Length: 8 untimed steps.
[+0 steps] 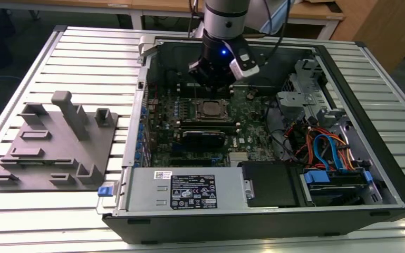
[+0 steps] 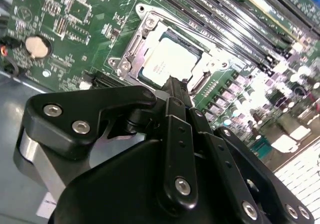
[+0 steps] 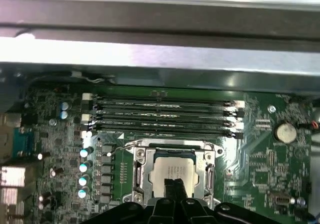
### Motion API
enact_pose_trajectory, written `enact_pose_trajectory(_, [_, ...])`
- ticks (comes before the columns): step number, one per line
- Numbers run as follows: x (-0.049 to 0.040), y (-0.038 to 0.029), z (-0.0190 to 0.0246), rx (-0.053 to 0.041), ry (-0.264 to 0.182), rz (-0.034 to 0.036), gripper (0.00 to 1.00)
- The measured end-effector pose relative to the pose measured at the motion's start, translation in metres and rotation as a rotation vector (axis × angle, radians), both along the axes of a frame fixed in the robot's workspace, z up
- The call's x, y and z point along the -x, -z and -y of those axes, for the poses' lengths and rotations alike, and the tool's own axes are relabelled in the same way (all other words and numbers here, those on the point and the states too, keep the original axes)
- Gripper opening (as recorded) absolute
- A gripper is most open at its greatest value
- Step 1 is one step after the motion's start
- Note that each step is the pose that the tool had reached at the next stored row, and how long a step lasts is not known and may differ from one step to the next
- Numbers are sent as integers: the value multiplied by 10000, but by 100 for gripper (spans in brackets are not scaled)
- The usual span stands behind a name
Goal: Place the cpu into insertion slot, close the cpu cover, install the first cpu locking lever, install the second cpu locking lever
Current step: 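Install the first cpu locking lever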
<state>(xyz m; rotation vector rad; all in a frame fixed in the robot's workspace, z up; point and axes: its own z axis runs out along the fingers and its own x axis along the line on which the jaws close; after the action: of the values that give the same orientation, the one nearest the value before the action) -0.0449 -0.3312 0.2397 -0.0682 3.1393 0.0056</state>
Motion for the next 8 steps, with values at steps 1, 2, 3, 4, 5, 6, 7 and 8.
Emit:
enact_pose_trajectory(1, [0,0,0,-1,-159,0,10])
enact_pose_trajectory(2, [0,0,0,-1,-280,0,10])
enact_pose_trajectory(3, [0,0,0,-1,-345,0,10])
enact_pose_trajectory(4, [2,1,0,-2,-364,1,10])
enact_pose_trajectory(5, [5,1,0,-2,-376,1,10])
enact_pose_trajectory(6, [9,1,-1,-2,-382,1,10])
enact_pose_trajectory(7, [15,1,-1,-3,-384,1,10])
enact_pose_trajectory(8, [19,1,0,-1,-390,1,10])
